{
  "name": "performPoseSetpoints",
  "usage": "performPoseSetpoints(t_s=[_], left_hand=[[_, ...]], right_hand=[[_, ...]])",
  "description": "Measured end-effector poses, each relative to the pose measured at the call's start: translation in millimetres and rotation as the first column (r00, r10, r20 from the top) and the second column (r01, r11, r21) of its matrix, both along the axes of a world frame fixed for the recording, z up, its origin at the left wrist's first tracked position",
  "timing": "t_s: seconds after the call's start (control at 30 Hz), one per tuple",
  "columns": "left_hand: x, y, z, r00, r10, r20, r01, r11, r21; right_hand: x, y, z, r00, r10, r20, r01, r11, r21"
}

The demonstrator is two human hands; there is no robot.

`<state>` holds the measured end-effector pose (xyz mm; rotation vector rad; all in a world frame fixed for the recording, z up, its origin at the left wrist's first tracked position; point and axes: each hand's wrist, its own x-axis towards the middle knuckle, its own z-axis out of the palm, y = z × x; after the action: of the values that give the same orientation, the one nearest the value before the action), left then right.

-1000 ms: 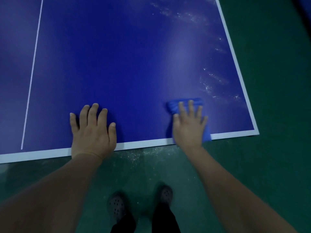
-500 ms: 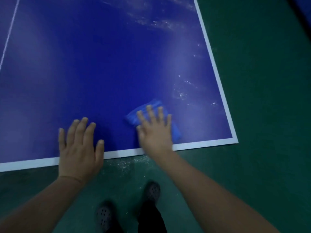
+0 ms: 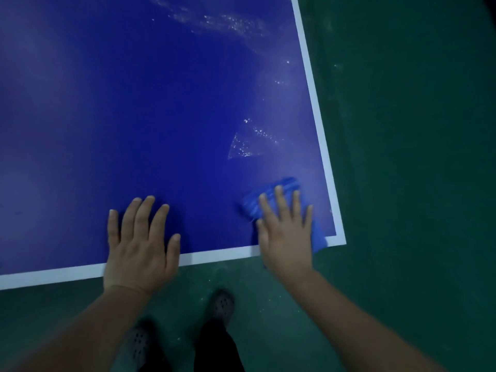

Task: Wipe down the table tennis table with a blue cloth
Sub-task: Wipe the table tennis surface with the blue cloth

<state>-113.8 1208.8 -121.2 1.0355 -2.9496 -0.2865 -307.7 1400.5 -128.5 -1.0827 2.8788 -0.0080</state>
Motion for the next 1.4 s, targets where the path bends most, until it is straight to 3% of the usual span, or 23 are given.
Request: performPoseSetpoints(t_s=[0.07, 0.1, 0.27, 0.37, 0.5, 0.6, 0.77, 1.0, 1.2, 1.4], left_hand=[[-1.4, 0.3, 0.2, 1.0, 0.0, -0.008, 0.0, 1.0, 0.003], [-2.1, 0.4, 0.4, 1.0, 0.004, -0.011, -0.004, 1.0, 0.005], [-3.8, 2.2, 4.4, 1.0, 0.015, -0.013, -0.015, 1.0, 0.002], [-3.3, 2.5, 6.1, 1.0, 0.02, -0.002, -0.02, 1.0, 0.01], [-4.4, 2.3, 7.1, 1.0, 0.029, 0.009, -0.029, 0.999, 0.014], [-4.3, 2.3, 8.3, 1.0, 0.027, 0.012, -0.027, 0.999, 0.017], [-4.9, 3.2, 8.7, 1.0, 0.021, 0.003, -0.021, 1.0, 0.021], [-3.6, 2.4, 6.9, 1.0, 0.019, 0.02, -0.02, 1.0, 0.015], [-1.3, 1.4, 0.9, 0.998, 0.039, -0.053, -0.04, 0.999, -0.022], [0.3, 1.0, -4.4, 0.995, 0.06, -0.076, -0.064, 0.997, -0.044]], right_hand=[[-12.1, 3.8, 2.1, 0.984, 0.17, 0.056, -0.171, 0.985, 0.009], [-33.9, 2.8, 3.0, 0.981, 0.18, 0.07, -0.181, 0.983, 0.015], [-130.9, -20.4, 10.3, 0.988, -0.125, 0.092, 0.123, 0.992, 0.033], [-90.4, 4.0, 7.4, 0.986, -0.15, 0.073, 0.15, 0.989, 0.005], [-23.0, 50.6, 10.3, 0.995, -0.04, 0.09, 0.035, 0.998, 0.047], [-57.8, 30.3, 12.9, 0.991, -0.027, 0.128, 0.021, 0.999, 0.046], [-118.9, -12.6, 11.4, 0.983, -0.143, 0.117, 0.14, 0.989, 0.037], [-31.6, 44.7, 13.6, 0.988, -0.108, 0.108, 0.099, 0.992, 0.08], [10.1, -64.2, 9.2, 0.961, 0.235, 0.146, -0.24, 0.971, 0.018], [14.8, -205.4, 7.1, 0.942, 0.305, 0.142, -0.292, 0.951, -0.104]])
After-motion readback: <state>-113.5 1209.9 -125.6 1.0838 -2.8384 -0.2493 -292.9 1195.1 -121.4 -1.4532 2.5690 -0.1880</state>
